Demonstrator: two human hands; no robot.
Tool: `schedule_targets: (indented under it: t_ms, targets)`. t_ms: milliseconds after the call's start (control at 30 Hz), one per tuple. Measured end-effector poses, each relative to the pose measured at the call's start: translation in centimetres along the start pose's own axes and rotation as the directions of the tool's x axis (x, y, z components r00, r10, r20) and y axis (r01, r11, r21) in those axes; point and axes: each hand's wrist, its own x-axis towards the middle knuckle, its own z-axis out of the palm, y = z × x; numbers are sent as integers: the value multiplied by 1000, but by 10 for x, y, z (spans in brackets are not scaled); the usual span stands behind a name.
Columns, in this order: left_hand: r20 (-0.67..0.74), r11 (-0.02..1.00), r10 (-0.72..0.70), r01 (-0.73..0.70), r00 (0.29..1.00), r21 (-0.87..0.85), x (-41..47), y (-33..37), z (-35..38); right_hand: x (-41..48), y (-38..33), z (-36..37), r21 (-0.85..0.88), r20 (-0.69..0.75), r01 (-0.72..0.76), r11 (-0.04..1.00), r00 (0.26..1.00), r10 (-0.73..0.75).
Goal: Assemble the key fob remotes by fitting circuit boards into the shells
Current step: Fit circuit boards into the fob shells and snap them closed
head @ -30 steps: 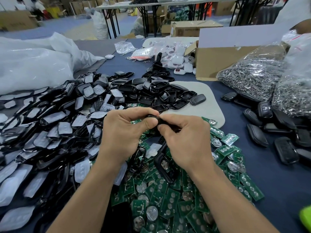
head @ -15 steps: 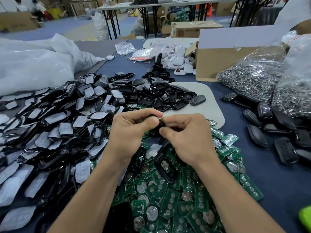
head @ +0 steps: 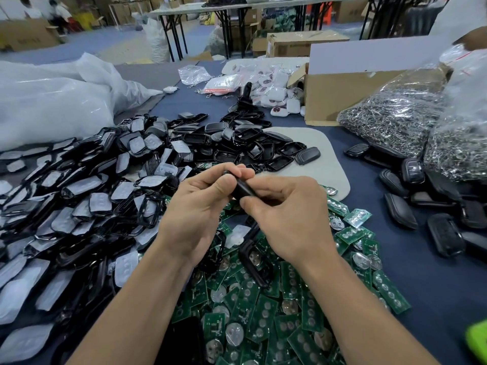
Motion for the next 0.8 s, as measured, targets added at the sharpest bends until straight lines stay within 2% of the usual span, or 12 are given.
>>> schedule_targets:
  t_ms: [100,200,267,300,367,433,467,533,600,800]
  targets:
    - [5,1000,20,-20,1000,8,1,-2,2,0,1,1,-31,-50,-4,1000,999,2]
    - [-46,971,124,-112,991,209,0,-2,5,2,5,-2,-118,5,5,993,1000,-4]
    - [-7,937,169,-158,986,312,-3,-4,6,2,7,-2,-121,76,18,993,997,-9]
    - [18,933,154,-152,988,326,-4,-4,6,2,8,-1,-66,96,9,998,995,-2]
    - [38,944,82,-90,996,318,-6,-4,6,2,10,1,191,100,-102,976,991,84]
    - [9,956,26,-27,1000,293,-7,-5,9,3,10,2,502,161,-257,826,966,202]
    - [-5,964,15,-13,1000,264,-7,-5,12,3,9,3,592,214,-315,742,949,232]
    - [-18,973,26,-21,999,231,-8,-6,17,2,9,4,657,307,-394,643,918,250]
    - [-43,965,67,-54,997,255,-9,-6,21,1,8,6,679,349,-428,597,903,250]
    - [-115,913,195,-138,974,385,-12,-7,28,2,11,10,665,286,-348,661,936,206]
